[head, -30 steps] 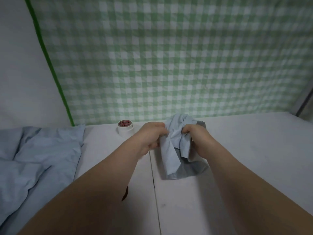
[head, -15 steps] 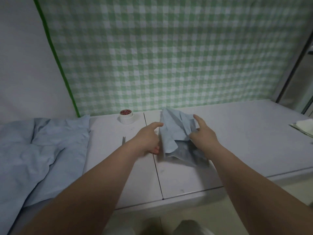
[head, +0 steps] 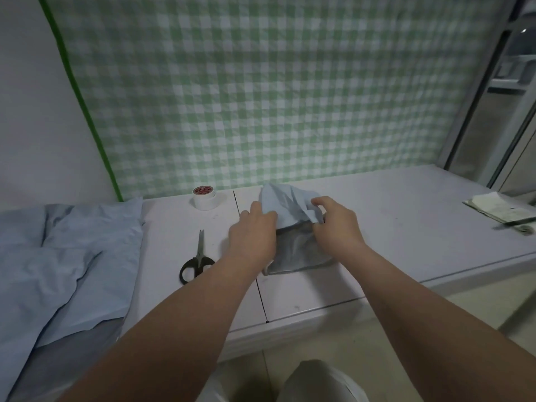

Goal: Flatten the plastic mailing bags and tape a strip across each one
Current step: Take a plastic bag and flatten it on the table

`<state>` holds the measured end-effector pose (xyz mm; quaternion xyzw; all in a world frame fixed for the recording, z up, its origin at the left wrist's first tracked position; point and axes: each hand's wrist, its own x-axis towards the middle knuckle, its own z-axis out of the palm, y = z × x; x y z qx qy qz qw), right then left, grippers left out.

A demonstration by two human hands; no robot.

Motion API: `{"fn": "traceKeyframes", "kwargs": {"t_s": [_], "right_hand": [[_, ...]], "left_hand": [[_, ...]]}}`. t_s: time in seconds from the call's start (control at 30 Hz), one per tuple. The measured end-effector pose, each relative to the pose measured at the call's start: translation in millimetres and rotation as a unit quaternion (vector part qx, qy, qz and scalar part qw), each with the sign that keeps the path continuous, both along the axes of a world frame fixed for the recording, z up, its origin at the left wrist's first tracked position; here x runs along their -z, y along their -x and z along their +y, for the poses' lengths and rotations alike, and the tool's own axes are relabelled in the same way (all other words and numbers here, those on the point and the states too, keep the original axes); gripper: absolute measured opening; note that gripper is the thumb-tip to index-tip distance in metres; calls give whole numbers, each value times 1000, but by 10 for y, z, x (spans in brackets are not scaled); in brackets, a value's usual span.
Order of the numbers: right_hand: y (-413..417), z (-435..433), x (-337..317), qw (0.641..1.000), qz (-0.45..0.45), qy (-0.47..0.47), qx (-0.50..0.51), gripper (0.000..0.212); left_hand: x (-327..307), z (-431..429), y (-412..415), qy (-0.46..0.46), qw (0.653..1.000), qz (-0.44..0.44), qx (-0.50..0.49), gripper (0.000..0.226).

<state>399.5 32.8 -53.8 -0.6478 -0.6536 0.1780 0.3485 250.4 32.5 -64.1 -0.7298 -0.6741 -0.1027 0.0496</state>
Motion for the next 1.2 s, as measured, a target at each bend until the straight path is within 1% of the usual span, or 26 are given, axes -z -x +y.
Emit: {"fn": "traceKeyframes", "kwargs": {"t_s": [0.07, 0.1, 0.13, 0.2, 0.27, 0.37, 0.43, 0.53, 0.6, 0.63, 0.7, 0.8, 0.83, 0.9, 0.97, 1.0, 1.03, 1.07, 1.1, 1.13, 1.2], "right_hand": [[-31, 9, -26, 1000, -6, -10, 15, 46], [-60, 18, -32, 1000, -8, -9, 27, 46], [-94, 25, -39, 999, -10, -8, 42, 46], [-151, 30, -56, 997, -16, -1, 70, 47], [-168, 14, -71, 996, -30, 11, 88, 49], [-152, -57, -77, 990, -94, 22, 99, 52], [-156, -124, -49, 986, -141, 35, 86, 43], [-167, -186, 48, 979, -175, 92, 53, 30], [-187, -207, 120, 975, -175, 123, 52, 25], [-207, -206, 143, 976, -168, 128, 57, 23], [-255, -174, 150, 975, -171, 128, 60, 18], [-307, -119, 63, 960, -235, 152, 31, 14], [-315, -102, 24, 952, -257, 166, 15, 24], [-329, -73, -55, 938, -288, 196, -12, 54], [-307, -63, -147, 928, -298, 221, -19, 70], [-288, -38, -179, 932, -286, 220, -10, 74], [-264, 6, -189, 942, -267, 201, 8, 73], [-232, 61, -190, 953, -252, 163, 31, 66], [-186, 117, -178, 962, -243, 116, 49, 55], [-135, 178, -159, 967, -239, 75, 56, 43], [-14, 318, -104, 974, -220, 49, 35, 28]], "left_hand": [[-64, 29, 24, -12, 1000, 3, -3, 24], [-98, 49, 47, -22, 1000, -12, -9, 22], [-137, 73, 76, -41, 998, -44, -20, 22], [-219, 116, 153, -76, 984, -150, -55, 25], [-267, 122, 211, -69, 962, -251, -75, 26], [-224, 76, 263, -9, 952, -297, -72, 20], [-156, 15, 298, 38, 933, -347, -83, 17], [-99, -149, 334, 144, 864, -470, -111, 16], [-84, -239, 367, 201, 831, -506, -112, 16], [-75, -257, 395, 220, 826, -507, -109, 14], [-100, -293, 450, 247, 830, -491, -101, 10], [-175, -319, 509, 295, 840, -448, -78, 9], [-204, -320, 514, 314, 845, -428, -69, 10], [-267, -304, 513, 350, 858, -373, -55, 6], [-310, -213, 487, 355, 888, -288, -43, 12], [-315, -127, 465, 332, 912, -237, -36, 16], [-305, -25, 434, 285, 940, -185, -27, 18], [-288, 74, 389, 220, 965, -138, -17, 20], [-258, 177, 329, 151, 983, -109, -1, 23], [-216, 277, 270, 95, 990, -100, 19, 24], [-124, 472, 147, 35, 989, -132, 57, 20]]}}
